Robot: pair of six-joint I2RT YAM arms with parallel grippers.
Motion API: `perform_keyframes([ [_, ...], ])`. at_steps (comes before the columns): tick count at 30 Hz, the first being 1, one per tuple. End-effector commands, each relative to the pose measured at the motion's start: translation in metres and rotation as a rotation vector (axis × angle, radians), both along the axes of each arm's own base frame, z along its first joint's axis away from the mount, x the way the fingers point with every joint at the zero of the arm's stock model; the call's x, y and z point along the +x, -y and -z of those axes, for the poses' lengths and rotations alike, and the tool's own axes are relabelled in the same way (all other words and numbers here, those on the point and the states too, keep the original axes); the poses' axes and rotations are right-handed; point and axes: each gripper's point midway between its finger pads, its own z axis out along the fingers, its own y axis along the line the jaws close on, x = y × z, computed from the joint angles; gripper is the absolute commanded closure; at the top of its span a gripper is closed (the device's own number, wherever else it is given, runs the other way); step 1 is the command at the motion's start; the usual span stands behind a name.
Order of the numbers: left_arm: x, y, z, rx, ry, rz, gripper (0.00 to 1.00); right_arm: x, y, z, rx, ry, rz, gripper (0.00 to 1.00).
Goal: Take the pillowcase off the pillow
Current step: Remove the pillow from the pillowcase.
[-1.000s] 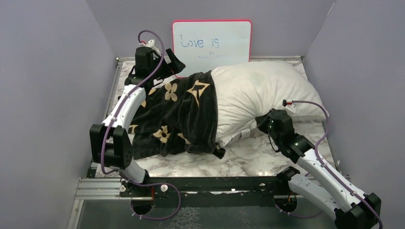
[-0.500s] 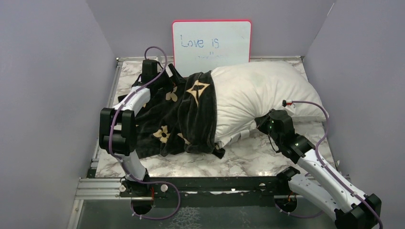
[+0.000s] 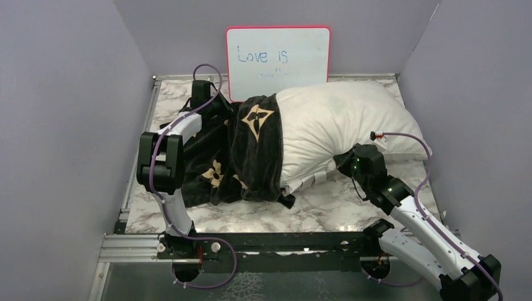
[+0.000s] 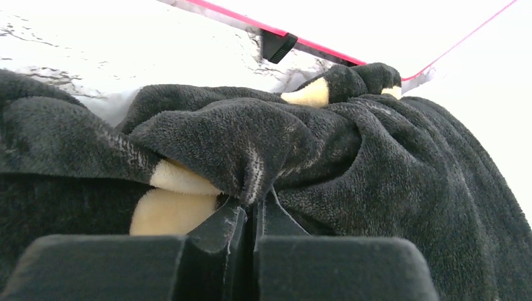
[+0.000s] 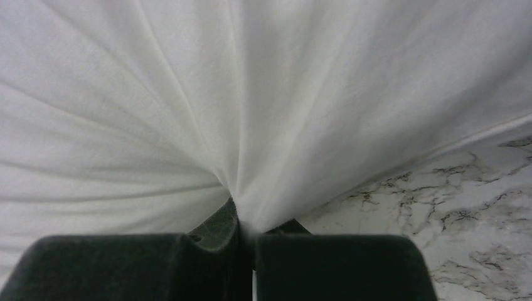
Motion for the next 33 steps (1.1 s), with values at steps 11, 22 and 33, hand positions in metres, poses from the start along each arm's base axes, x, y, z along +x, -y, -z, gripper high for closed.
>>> perform_keyframes([
  [11, -0.051, -0.197, -0.03, 0.396, -0.017, -0.391, 1.0, -0.009, 0.036, -0.012, -0.091, 0.004, 0.128, 0.99],
  [22, -0.047, -0.162, -0.04, 0.285, 0.035, -0.204, 1.0, -0.017, -0.043, -0.052, -0.084, 0.183, -0.43, 0.8],
  [33, -0.082, -0.202, -0.057, 0.478, 0.03, -0.379, 1.0, -0.059, -0.109, -0.149, -0.096, 0.505, -1.014, 0.28],
])
